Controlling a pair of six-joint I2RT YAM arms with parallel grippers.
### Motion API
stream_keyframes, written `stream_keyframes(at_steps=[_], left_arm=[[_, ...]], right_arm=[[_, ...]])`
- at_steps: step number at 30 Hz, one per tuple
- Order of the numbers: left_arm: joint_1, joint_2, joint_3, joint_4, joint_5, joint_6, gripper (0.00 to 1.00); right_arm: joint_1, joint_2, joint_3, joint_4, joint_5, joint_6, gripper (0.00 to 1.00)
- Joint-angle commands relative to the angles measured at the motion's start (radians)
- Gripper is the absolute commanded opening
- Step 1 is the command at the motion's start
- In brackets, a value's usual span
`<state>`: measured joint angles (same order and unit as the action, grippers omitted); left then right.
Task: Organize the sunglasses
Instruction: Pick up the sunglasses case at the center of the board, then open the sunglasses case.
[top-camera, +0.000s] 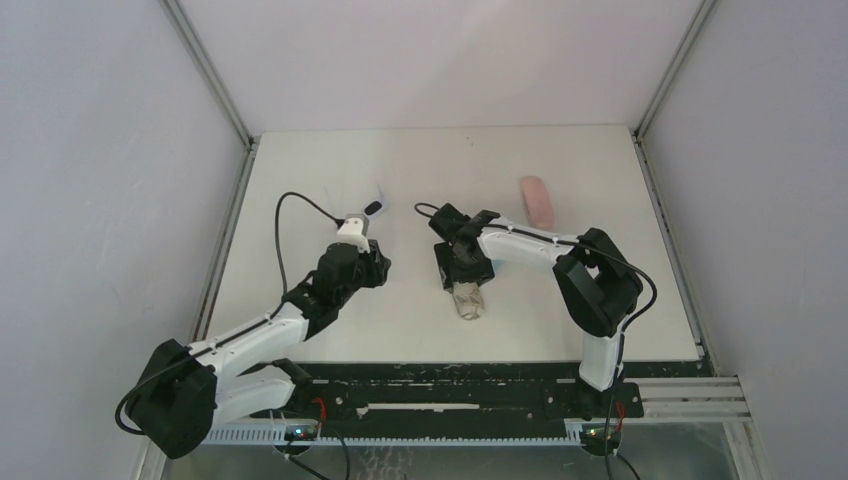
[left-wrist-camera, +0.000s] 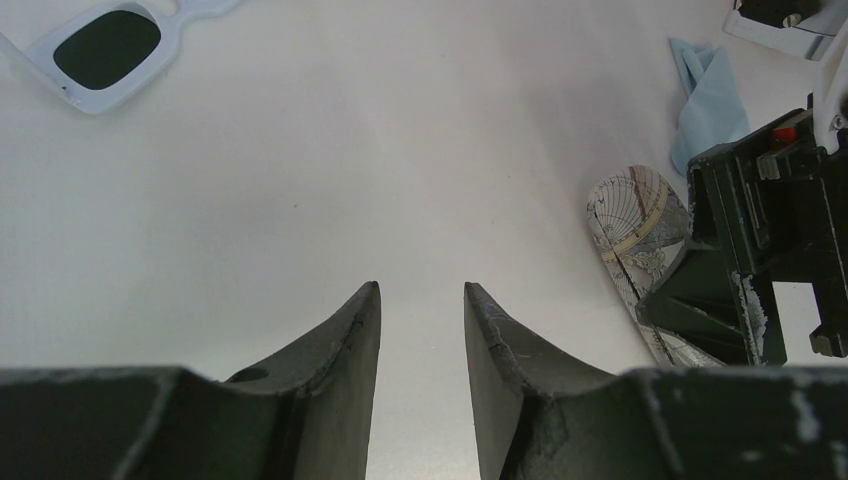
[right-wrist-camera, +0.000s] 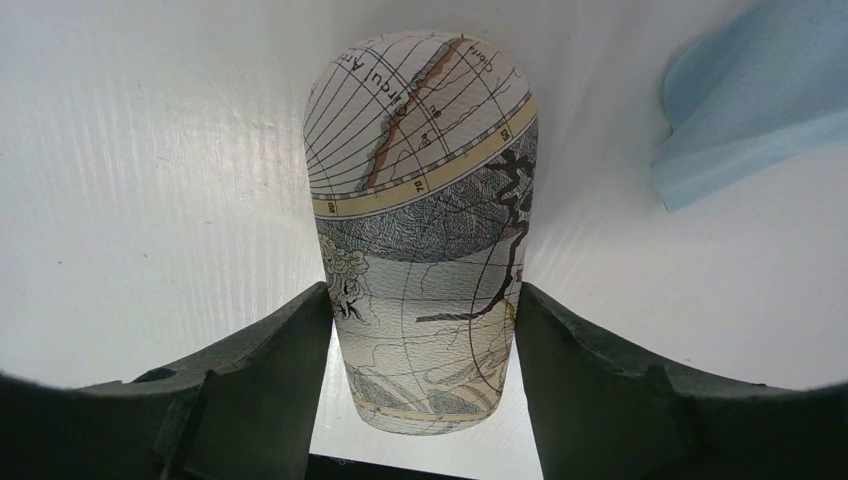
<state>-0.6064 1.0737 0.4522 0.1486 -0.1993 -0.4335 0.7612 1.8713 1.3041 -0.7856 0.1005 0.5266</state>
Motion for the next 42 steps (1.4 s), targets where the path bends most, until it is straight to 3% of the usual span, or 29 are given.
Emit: stream_keyframes(at_steps=[1, 12, 16, 18, 20, 27, 32, 36, 42], left_arm=[[0.007, 0.009, 0.009, 0.035, 0.013, 0.007, 0.41], [0.015, -0.029, 0.007, 0.029, 0.022, 0.004, 0.40], [0.019, -0.142, 0.021, -0.025, 0.055, -0.016, 0.43], [0.019, -0.226, 0.025, -0.040, 0.079, -0.043, 0.48], [0.018, -0.313, 0.023, -0.028, 0.123, -0.076, 0.53], [0.018, -0.554, 0.041, 0.056, 0.271, -0.115, 0.78], [0.019, -0.604, 0.147, 0.079, 0.432, -0.080, 0.98], [0.018, -0.576, 0.232, 0.118, 0.604, -0.060, 1.00], [0.010, -0.525, 0.290, 0.185, 0.794, -0.053, 1.00]], right_arm=[[-0.005, -0.018, -0.005, 0.032, -0.030, -0.030, 0.64], [-0.036, -0.137, -0.054, 0.072, -0.021, -0.016, 0.35], [-0.084, -0.284, -0.135, 0.174, -0.126, -0.037, 0.21], [-0.102, -0.368, -0.170, 0.248, -0.190, -0.059, 0.07], [-0.115, -0.455, -0.195, 0.325, -0.237, -0.070, 0.00], [-0.119, -0.772, -0.336, 0.726, -0.357, -0.048, 0.00], [-0.137, -0.872, -0.380, 0.963, -0.588, -0.006, 0.00], [-0.097, -0.922, -0.434, 1.191, -0.744, -0.006, 0.00], [0.071, -0.957, -0.415, 1.203, -0.682, -0.162, 0.00]])
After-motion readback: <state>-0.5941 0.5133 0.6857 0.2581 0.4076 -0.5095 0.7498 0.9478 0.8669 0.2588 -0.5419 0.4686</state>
